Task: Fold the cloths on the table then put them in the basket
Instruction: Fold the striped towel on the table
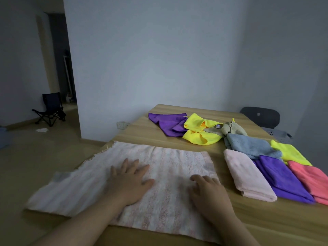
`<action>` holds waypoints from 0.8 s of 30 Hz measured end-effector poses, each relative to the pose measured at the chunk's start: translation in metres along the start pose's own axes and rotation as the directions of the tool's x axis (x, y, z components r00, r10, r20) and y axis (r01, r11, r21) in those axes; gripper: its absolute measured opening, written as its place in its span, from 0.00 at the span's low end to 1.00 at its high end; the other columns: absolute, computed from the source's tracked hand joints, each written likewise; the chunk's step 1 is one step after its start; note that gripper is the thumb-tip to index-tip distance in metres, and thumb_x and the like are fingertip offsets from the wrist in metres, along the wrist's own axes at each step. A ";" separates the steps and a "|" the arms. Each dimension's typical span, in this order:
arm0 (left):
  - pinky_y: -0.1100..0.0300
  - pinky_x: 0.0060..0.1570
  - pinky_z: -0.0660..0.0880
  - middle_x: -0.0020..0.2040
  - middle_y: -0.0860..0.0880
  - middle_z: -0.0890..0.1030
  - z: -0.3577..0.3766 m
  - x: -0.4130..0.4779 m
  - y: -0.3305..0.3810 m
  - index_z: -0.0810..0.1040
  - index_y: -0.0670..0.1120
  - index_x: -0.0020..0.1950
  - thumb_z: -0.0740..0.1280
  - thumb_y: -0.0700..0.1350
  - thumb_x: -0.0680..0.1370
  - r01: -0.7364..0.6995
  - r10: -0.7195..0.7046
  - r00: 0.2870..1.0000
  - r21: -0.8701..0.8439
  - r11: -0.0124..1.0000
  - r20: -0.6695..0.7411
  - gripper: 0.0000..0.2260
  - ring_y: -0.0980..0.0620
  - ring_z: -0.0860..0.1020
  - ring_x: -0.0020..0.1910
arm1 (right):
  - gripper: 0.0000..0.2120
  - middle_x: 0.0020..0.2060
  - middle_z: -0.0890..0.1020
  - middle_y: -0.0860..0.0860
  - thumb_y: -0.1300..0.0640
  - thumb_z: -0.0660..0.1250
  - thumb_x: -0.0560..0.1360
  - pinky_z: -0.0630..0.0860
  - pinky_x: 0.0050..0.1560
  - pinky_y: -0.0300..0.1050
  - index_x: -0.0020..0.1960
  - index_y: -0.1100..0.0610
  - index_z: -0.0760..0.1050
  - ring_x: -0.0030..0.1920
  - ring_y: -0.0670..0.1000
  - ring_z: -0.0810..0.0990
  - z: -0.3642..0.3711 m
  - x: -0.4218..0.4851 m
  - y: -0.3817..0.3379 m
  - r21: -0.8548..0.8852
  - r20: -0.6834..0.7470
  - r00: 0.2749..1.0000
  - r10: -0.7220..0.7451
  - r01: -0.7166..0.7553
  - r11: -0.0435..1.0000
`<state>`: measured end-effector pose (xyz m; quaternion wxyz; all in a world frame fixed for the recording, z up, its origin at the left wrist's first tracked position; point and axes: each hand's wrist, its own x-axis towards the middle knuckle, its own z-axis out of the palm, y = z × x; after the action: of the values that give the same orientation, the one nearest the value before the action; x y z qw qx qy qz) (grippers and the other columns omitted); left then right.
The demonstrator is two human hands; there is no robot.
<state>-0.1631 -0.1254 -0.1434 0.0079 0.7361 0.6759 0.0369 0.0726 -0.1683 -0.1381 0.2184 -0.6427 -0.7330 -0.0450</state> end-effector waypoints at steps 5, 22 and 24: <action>0.62 0.52 0.66 0.55 0.55 0.71 -0.007 -0.025 0.016 0.71 0.55 0.60 0.54 0.54 0.79 -0.250 0.227 0.882 -0.002 0.968 -0.413 0.13 0.55 0.70 0.53 | 0.13 0.54 0.77 0.44 0.45 0.62 0.75 0.66 0.54 0.43 0.56 0.48 0.75 0.56 0.50 0.74 -0.008 -0.022 -0.008 0.053 -0.126 0.980 -0.152 0.160 0.986; 0.63 0.49 0.70 0.61 0.56 0.74 -0.033 -0.076 -0.018 0.66 0.59 0.65 0.58 0.43 0.77 -0.372 0.383 0.922 -0.141 0.918 0.059 0.18 0.57 0.73 0.54 | 0.12 0.50 0.78 0.46 0.55 0.59 0.73 0.66 0.38 0.38 0.55 0.48 0.72 0.48 0.48 0.75 -0.039 -0.048 -0.018 -0.026 0.287 0.936 -0.205 0.221 0.975; 0.62 0.39 0.68 0.54 0.53 0.75 -0.037 -0.076 -0.020 0.63 0.57 0.59 0.56 0.38 0.75 -0.330 0.338 0.938 -0.100 0.939 0.076 0.18 0.54 0.74 0.46 | 0.10 0.47 0.78 0.46 0.58 0.58 0.73 0.65 0.37 0.40 0.52 0.48 0.70 0.44 0.48 0.73 -0.039 -0.049 -0.016 -0.003 0.269 0.951 -0.151 0.157 0.988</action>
<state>-0.1917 -0.2004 -0.1115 0.0642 0.8401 0.5377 0.0329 0.0718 -0.2296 -0.1176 0.1052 -0.5863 -0.8031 0.0165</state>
